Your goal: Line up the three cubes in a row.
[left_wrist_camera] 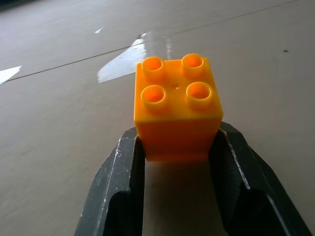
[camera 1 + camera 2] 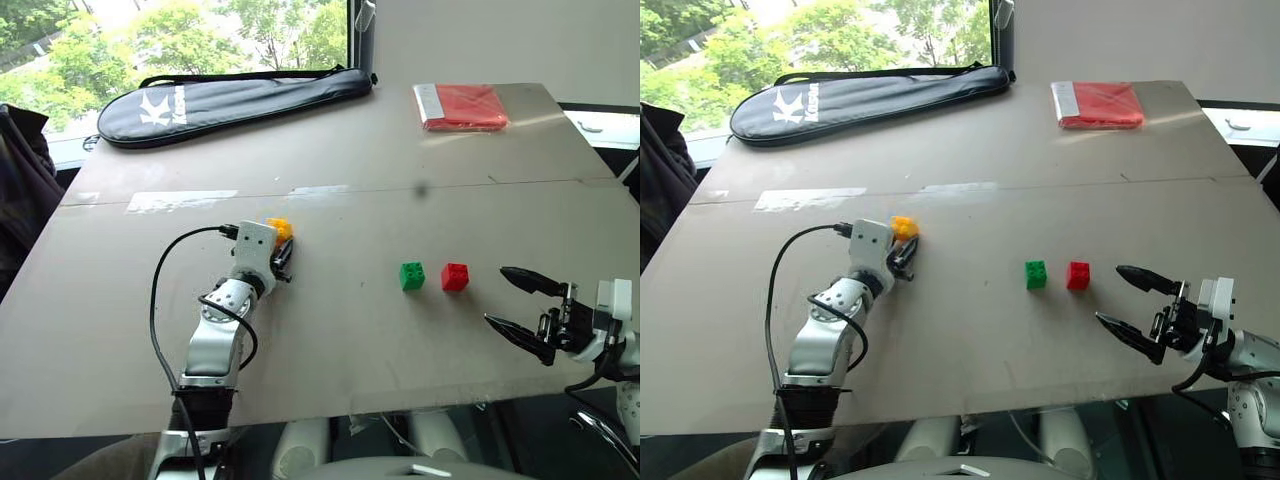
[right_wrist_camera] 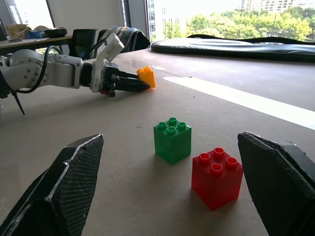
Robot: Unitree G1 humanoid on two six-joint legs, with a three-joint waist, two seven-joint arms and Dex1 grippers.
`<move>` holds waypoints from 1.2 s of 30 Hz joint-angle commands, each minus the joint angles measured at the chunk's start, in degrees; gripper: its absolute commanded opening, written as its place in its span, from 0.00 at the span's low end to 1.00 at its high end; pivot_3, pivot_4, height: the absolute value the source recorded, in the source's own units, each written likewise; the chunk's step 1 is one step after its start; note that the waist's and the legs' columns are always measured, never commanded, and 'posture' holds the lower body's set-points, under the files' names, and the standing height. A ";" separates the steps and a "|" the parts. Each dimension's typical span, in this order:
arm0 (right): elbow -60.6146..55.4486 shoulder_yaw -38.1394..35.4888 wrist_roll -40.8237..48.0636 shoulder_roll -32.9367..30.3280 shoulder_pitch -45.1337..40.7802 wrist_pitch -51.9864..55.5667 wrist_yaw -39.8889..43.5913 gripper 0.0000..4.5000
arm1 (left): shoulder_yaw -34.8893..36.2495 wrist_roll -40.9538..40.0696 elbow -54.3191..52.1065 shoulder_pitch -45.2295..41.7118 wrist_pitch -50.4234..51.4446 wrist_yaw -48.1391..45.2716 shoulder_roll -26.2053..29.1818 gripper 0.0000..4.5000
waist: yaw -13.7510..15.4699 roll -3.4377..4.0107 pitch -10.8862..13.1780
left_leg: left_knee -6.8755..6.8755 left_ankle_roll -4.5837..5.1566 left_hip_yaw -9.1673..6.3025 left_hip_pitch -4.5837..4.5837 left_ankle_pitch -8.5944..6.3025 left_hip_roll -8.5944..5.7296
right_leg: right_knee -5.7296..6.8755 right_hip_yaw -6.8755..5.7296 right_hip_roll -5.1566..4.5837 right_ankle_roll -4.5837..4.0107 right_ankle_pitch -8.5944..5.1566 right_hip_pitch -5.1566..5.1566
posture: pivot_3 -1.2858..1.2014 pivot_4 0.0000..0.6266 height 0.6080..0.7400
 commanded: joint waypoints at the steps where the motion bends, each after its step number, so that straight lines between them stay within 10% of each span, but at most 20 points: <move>1: -2.04 -1.11 1.04 -0.28 0.21 0.12 -0.07 1.00 | -2.80 -3.35 0.94 -1.73 -4.66 -10.81 2.81 0.27 | 0.04 0.00 0.00 | 0.00 0.00 0.03 0.00 0.00 0.00 | 0.00 0.00 0.00 0.00 0.00 0.00 | 0.52 0.24 1.00; 5: -2.91 -0.60 0.74 0.02 1.16 0.08 -0.32 1.00 | -10.53 -9.20 7.48 -7.21 -8.82 -38.16 9.58 0.27 | -0.02 0.03 0.00 | 0.00 0.00 0.23 -0.03 0.00 -0.02 | 0.00 -0.06 0.01 0.00 -0.01 -0.01 | 0.52 0.24 1.00; 10: -3.68 -0.52 0.93 0.23 2.06 0.14 -0.40 1.00 | -14.49 -7.55 18.72 -14.37 -17.16 -49.84 10.63 0.27 | -0.18 0.03 0.00 | 0.00 0.00 0.31 -0.03 0.00 -0.01 | -0.01 -0.02 0.04 0.00 -0.01 -0.01 | 0.52 0.24 1.00; 31: -7.82 -0.55 0.62 1.47 5.05 -0.23 -4.22 1.00 | -18.39 -0.02 38.80 -26.85 -30.05 -55.11 3.55 0.27 | 0.01 0.02 0.00 | 0.02 0.02 0.22 -0.09 0.00 -0.05 | -0.04 -0.03 0.05 0.30 0.04 -0.01 | 0.52 0.24 1.00; 36: -7.48 -0.52 0.71 1.24 4.78 -0.11 -4.07 1.00 | -18.22 0.20 37.45 -25.81 -29.66 -54.01 3.41 0.77 | -0.02 0.03 0.00 | 0.02 0.02 0.16 -0.09 0.00 -0.04 | -0.04 -0.03 0.05 0.30 0.05 -0.01 | 0.52 0.24 1.00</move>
